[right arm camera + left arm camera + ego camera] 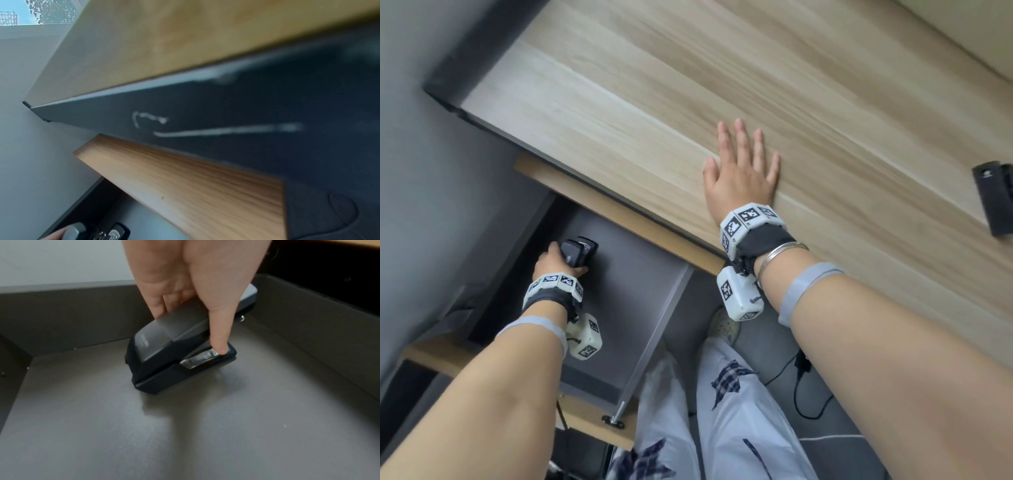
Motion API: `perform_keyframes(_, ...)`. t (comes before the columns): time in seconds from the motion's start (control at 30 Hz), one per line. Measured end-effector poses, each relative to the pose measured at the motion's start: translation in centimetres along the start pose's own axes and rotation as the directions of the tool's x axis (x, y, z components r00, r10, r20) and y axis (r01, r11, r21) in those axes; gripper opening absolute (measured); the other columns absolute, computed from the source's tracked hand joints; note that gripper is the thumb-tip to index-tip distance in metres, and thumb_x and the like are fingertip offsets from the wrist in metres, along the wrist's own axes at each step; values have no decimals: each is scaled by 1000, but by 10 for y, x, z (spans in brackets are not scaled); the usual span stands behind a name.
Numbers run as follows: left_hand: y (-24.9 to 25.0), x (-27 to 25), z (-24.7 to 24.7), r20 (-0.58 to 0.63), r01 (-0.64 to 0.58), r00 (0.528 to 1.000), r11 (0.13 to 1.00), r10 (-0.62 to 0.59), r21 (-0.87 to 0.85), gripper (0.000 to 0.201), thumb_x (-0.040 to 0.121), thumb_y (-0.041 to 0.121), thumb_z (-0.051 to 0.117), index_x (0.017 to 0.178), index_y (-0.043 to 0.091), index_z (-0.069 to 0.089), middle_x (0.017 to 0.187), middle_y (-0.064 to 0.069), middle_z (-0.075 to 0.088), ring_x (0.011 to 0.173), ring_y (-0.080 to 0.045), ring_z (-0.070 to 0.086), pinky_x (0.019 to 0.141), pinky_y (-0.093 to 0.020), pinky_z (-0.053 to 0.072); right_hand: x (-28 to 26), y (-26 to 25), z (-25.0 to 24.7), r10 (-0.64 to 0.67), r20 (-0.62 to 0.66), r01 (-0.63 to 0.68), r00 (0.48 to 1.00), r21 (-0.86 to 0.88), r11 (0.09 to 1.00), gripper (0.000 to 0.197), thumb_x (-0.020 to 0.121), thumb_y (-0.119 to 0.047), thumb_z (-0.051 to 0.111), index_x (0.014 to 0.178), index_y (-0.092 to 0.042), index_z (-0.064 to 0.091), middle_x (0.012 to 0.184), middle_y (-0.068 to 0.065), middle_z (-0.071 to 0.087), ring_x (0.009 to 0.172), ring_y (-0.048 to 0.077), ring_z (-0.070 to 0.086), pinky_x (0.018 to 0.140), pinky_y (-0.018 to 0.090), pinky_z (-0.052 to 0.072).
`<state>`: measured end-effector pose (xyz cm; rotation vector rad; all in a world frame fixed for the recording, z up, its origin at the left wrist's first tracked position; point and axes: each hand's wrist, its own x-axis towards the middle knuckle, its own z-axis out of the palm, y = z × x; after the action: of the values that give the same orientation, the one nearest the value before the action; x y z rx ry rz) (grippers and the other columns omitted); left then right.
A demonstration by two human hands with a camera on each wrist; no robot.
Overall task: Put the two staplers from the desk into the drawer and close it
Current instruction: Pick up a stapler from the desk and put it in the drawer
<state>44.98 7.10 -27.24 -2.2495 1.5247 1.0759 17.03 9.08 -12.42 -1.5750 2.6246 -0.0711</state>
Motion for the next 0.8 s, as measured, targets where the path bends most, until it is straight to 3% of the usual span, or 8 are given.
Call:
perform_keyframes(0.13,8,-14,-18,-33,-17,999,998,15,-57,76,68,25,80,131,6,43,132,-22,51,123,-39,50,103,-44,42,-1,-1,-3,-2,31,2,1000,10,1000,57,97,-42,29,151,-35,11,162,-8,9,151,21,7,120,51,6)
perform_keyframes(0.23,23,-36,-44,-79,-57,996,996,52,-69,67,72,31,77,129,8,49,130,-20,56,124,-36,51,105,-42,41,-1,-1,-8,-5,84,2,996,32,999,57,98,-41,29,151,-35,10,162,-8,7,151,21,5,119,51,4)
perform_keyframes(0.4,62,-84,-102,-123,-150,983,985,140,-80,42,81,31,68,112,5,62,117,-13,68,113,-30,60,93,-33,44,2,6,-24,-46,202,24,978,111,994,57,97,-38,35,151,-34,15,162,-10,7,151,19,4,121,49,4)
perform_keyframes(0.57,115,-127,-153,-160,-252,958,966,239,-63,40,83,36,64,107,4,65,118,-15,66,112,-31,60,93,-33,44,9,22,-54,-9,284,-49,959,199,979,54,96,-32,41,148,-30,27,160,-3,21,149,21,15,120,47,10)
perform_keyframes(0.63,141,-138,-161,-135,-294,949,955,286,-47,39,83,35,64,107,5,64,119,-14,66,110,-30,60,89,-31,44,13,34,-67,3,305,-65,952,195,979,51,97,-32,40,147,-27,30,158,-1,27,147,22,18,119,46,12)
perform_keyframes(0.73,187,-153,-159,-92,-365,928,930,360,-36,36,84,33,64,107,6,63,116,-13,67,94,-27,61,78,-29,42,22,63,-87,13,295,-62,955,158,986,46,97,-31,40,142,-24,37,152,0,36,144,22,25,117,44,17)
perform_keyframes(0.8,217,-163,-150,-77,-405,912,914,402,-28,33,84,31,64,106,7,63,116,-12,68,96,-28,61,75,-27,41,30,90,-98,50,277,-89,960,131,987,44,96,-28,41,139,-23,42,148,2,42,141,23,30,115,44,21)
